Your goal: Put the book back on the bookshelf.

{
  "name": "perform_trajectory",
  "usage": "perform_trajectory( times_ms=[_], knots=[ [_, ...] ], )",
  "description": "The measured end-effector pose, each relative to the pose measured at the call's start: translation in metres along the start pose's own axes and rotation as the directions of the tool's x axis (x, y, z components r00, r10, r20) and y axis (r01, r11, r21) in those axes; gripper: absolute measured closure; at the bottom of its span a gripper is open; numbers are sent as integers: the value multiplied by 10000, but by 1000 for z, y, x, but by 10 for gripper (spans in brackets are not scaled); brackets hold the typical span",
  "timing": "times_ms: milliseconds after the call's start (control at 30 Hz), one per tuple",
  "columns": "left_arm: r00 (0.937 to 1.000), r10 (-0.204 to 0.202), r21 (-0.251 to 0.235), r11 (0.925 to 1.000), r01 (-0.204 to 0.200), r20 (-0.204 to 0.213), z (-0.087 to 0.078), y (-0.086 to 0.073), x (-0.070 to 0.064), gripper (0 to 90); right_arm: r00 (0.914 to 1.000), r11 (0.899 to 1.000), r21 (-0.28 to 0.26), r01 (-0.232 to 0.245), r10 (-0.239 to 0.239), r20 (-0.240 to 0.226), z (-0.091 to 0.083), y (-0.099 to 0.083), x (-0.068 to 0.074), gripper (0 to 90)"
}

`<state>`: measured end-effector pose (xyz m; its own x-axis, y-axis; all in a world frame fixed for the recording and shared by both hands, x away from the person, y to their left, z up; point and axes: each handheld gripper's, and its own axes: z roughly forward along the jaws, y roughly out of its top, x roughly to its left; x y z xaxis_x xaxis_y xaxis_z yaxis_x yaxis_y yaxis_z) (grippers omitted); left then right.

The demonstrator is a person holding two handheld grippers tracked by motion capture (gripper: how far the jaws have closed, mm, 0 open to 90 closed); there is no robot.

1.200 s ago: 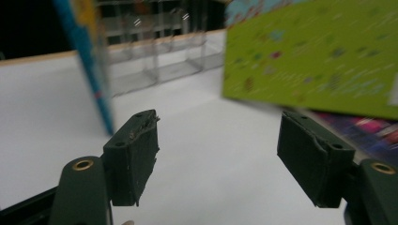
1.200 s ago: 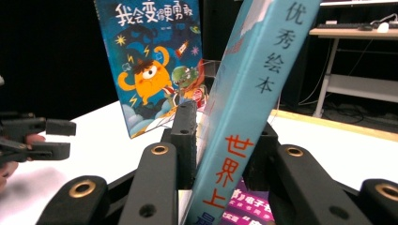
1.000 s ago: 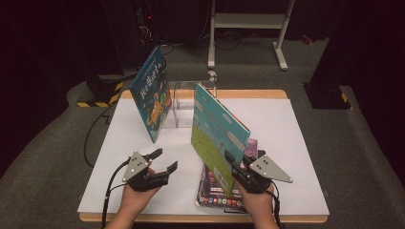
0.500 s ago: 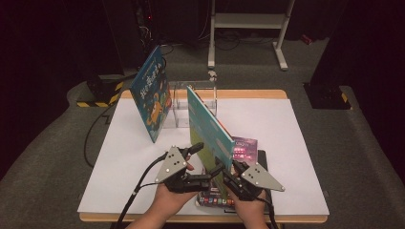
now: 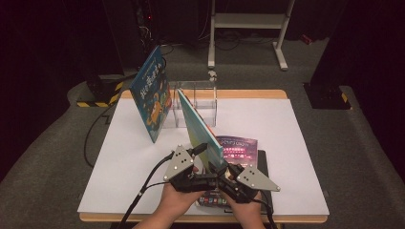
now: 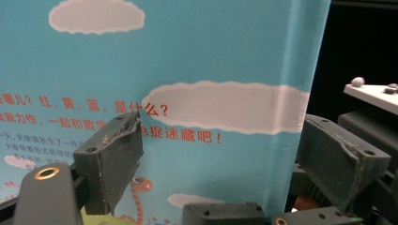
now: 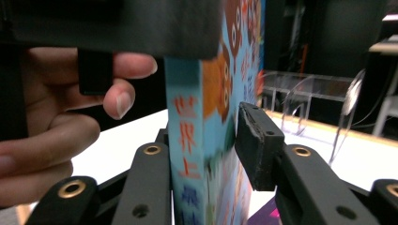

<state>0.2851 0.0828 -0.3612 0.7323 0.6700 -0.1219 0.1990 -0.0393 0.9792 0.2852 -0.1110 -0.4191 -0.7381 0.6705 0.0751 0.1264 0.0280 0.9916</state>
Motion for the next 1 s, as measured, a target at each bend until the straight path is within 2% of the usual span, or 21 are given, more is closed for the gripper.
perform_trajectory(
  times_ms=[100,167,333,433,533,600,733,867,1000],
  knots=[
    [9997,149,17,9999,-149,-214,0,-1,-2,162,9988,9991,283,-321,331,-372,-4,-10,-3,559],
    [9986,314,34,9995,-313,-419,0,-2,-3,161,9987,9985,437,-322,339,-372,-9,-16,-3,547],
    [9963,196,18,9998,-195,-841,2,-4,-7,144,9972,9974,552,-459,490,-573,-17,-23,-3,582],
    [9935,238,143,9996,-223,-1111,2,-4,-8,120,9970,9976,618,-295,338,-697,-14,-23,0,593],
    [9949,87,286,9996,-59,-1000,1,-4,-6,131,9960,9974,726,37,28,-898,-9,-23,6,570],
    [9948,132,371,9993,-95,-1013,-1,-5,-7,136,9949,9962,832,249,-166,-994,-6,-24,11,541],
    [9879,549,399,9980,-496,-1453,-7,-9,-9,133,9939,9955,858,415,-323,-1056,-2,-27,18,530],
    [9845,583,433,9977,-518,-1655,-13,-11,-4,125,9918,9943,931,514,-400,-1213,4,-26,22,508],
    [9772,769,513,9964,-680,-1980,-20,-15,1,129,9892,9917,1055,740,-595,-1341,12,-24,29,478]
  ],
)
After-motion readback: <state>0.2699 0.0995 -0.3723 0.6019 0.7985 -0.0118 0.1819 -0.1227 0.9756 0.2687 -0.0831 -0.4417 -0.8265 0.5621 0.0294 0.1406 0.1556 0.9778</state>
